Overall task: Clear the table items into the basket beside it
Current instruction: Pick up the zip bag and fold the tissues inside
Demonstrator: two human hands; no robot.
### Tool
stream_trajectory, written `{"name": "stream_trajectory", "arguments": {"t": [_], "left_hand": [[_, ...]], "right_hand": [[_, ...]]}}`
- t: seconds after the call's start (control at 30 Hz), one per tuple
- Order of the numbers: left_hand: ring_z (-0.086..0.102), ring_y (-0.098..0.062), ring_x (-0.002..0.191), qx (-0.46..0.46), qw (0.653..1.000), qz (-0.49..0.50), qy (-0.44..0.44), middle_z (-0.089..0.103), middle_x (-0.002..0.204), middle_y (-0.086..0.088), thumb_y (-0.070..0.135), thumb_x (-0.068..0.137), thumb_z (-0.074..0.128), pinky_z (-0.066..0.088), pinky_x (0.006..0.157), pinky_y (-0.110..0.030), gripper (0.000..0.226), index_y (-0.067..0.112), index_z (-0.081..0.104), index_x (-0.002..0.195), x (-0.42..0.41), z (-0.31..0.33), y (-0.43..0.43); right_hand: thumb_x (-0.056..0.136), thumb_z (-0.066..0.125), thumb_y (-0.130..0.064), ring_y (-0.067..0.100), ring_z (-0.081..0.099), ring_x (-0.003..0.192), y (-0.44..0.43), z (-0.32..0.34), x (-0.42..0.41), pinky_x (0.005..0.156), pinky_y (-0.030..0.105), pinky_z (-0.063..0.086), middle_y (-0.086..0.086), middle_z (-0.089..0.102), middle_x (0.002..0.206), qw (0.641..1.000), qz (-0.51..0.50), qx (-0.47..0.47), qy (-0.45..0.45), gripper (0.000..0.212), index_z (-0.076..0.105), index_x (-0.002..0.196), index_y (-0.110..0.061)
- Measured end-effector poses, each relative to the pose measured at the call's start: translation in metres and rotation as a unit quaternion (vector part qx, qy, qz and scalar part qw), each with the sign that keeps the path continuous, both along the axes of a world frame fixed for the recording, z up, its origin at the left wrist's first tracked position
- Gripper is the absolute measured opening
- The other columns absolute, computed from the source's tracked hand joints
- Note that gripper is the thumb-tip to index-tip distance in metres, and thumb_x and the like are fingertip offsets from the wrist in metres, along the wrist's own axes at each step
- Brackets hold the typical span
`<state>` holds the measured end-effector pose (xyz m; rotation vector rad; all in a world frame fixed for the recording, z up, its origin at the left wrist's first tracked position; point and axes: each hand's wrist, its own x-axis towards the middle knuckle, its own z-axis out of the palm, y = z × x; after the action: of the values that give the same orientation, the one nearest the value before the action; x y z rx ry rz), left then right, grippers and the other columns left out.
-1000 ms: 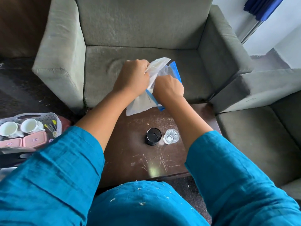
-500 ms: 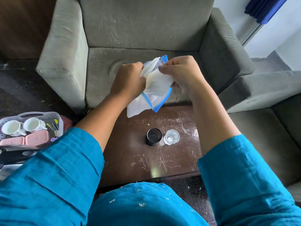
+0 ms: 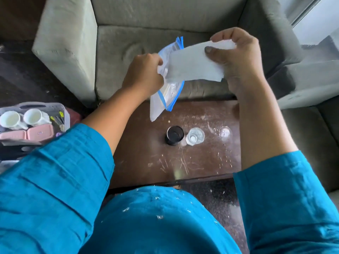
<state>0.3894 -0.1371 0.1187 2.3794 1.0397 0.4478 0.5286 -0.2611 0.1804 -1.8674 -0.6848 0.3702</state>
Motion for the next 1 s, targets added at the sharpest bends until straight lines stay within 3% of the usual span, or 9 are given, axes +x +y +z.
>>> {"name": "stream_trajectory", "arguments": {"t": [0.13,0.2,0.27,0.37,0.47,0.57,0.67,0.8,1.0], "left_hand": [[0.054,-0.037,0.107,-0.026,0.998,-0.008,0.054,0.057,0.119,-0.021,0.001,0.072,0.052,0.043,0.085,-0.037,0.046,0.004,0.055,0.118,-0.002,-0.036,-0.013],[0.053,-0.041,0.102,-0.026,0.995,-0.016,0.094,0.055,0.116,-0.023,-0.001,0.072,0.052,0.044,0.083,-0.041,0.041,0.000,0.053,0.113,-0.005,-0.057,-0.024],[0.053,-0.043,0.099,-0.027,0.992,-0.017,0.123,0.052,0.116,-0.023,-0.002,0.072,0.051,0.044,0.081,-0.045,0.036,-0.001,0.052,0.108,-0.008,-0.078,-0.033],[0.053,-0.045,0.099,-0.044,0.987,-0.008,0.155,0.050,0.117,-0.023,-0.001,0.071,0.051,0.046,0.083,-0.047,0.036,0.000,0.050,0.107,-0.016,-0.110,-0.043],[0.052,-0.042,0.104,-0.066,0.982,0.017,0.174,0.048,0.121,-0.021,0.002,0.071,0.053,0.044,0.086,-0.045,0.042,0.002,0.048,0.113,-0.022,-0.136,-0.050],[0.051,-0.041,0.105,-0.076,0.978,0.048,0.187,0.047,0.125,-0.019,0.004,0.072,0.054,0.042,0.088,-0.044,0.044,0.003,0.047,0.115,-0.025,-0.155,-0.054],[0.051,-0.043,0.104,-0.071,0.976,0.058,0.196,0.046,0.126,-0.020,0.003,0.073,0.053,0.041,0.091,-0.045,0.044,0.001,0.046,0.117,-0.030,-0.174,-0.054],[0.049,-0.041,0.110,-0.080,0.974,0.075,0.200,0.043,0.131,-0.017,0.001,0.075,0.050,0.041,0.094,-0.045,0.048,0.003,0.043,0.122,-0.034,-0.195,-0.052],[0.049,-0.040,0.110,-0.097,0.974,0.057,0.199,0.041,0.134,-0.015,0.002,0.076,0.052,0.040,0.093,-0.044,0.047,0.006,0.042,0.123,-0.029,-0.215,-0.054]], "right_hand": [[0.060,0.079,-0.006,0.019,0.061,0.089,-0.020,-0.063,0.000,0.065,0.028,0.056,0.008,0.058,0.113,0.990,-0.031,-0.034,0.133,0.058,0.052,0.110,-0.020],[0.063,0.073,0.000,0.025,0.064,0.084,-0.028,-0.095,-0.001,0.066,0.034,0.056,0.012,0.064,0.101,0.973,-0.080,-0.038,0.214,0.044,0.059,0.104,-0.008],[0.067,0.063,0.004,0.023,0.062,0.074,-0.039,-0.126,0.000,0.061,0.030,0.053,0.008,0.064,0.082,0.960,-0.128,-0.067,0.242,0.024,0.063,0.088,-0.008],[0.069,0.042,0.007,0.011,0.056,0.068,-0.058,-0.174,0.001,0.046,0.014,0.043,-0.005,0.059,0.076,0.957,-0.142,-0.171,0.189,0.039,0.061,0.087,-0.022],[0.066,0.029,0.007,0.015,0.059,0.075,-0.071,-0.217,-0.006,0.047,0.022,0.049,-0.004,0.059,0.084,0.955,-0.110,-0.227,0.156,0.050,0.061,0.081,-0.028],[0.074,0.038,0.005,0.025,0.059,0.093,-0.073,-0.253,-0.011,0.065,0.033,0.057,0.006,0.061,0.108,0.950,-0.076,-0.267,0.145,0.044,0.068,0.084,-0.027],[0.080,0.056,-0.005,0.015,0.052,0.084,-0.071,-0.274,-0.012,0.056,0.011,0.041,0.000,0.059,0.102,0.947,-0.032,-0.315,0.052,0.029,0.065,0.101,-0.023],[0.075,0.043,0.007,0.021,0.050,0.081,-0.069,-0.294,-0.010,0.066,0.025,0.039,0.004,0.054,0.091,0.937,-0.024,-0.346,-0.039,0.051,0.051,0.118,-0.019],[0.075,0.036,0.006,0.016,0.047,0.077,-0.050,-0.315,-0.011,0.061,0.022,0.033,0.009,0.067,0.098,0.934,-0.008,-0.355,-0.041,0.048,0.065,0.106,-0.017]]}}
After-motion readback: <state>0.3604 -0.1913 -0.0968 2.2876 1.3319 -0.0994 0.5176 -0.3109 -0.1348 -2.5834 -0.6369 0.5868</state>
